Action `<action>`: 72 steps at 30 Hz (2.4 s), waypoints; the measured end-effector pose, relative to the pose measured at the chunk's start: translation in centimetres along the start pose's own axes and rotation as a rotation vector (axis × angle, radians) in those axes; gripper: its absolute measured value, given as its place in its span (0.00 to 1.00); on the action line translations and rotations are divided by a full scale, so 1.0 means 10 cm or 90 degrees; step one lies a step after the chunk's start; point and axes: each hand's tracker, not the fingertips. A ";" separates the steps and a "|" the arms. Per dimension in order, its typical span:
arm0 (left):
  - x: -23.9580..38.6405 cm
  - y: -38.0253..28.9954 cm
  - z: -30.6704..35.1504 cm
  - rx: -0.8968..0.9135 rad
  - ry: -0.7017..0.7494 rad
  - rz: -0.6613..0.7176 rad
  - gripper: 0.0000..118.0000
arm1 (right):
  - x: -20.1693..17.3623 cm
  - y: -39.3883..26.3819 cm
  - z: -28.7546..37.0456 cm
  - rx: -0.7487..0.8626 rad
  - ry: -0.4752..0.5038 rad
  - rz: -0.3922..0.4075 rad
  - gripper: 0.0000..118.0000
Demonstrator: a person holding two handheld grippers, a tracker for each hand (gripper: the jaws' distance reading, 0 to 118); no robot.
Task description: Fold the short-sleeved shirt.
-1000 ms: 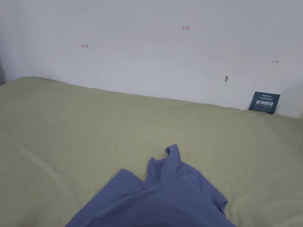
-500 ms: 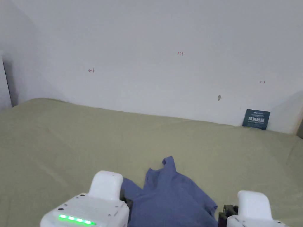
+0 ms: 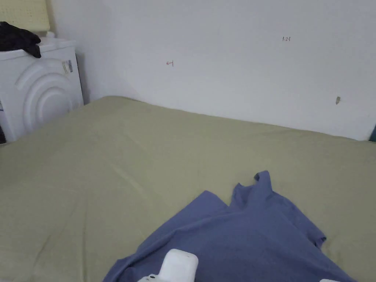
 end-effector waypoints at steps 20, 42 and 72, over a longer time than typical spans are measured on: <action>-1.43 -0.28 -0.87 -0.182 0.079 0.232 0.58 | 0.61 0.61 -0.35 0.018 0.017 -0.051 0.01; -1.44 -0.13 -0.80 -0.142 0.037 0.246 0.08 | 1.00 2.64 -4.46 -0.333 0.220 0.402 0.92; -1.51 2.02 -0.59 0.089 -0.072 0.042 0.08 | 1.29 3.91 -1.95 0.193 0.313 0.178 0.00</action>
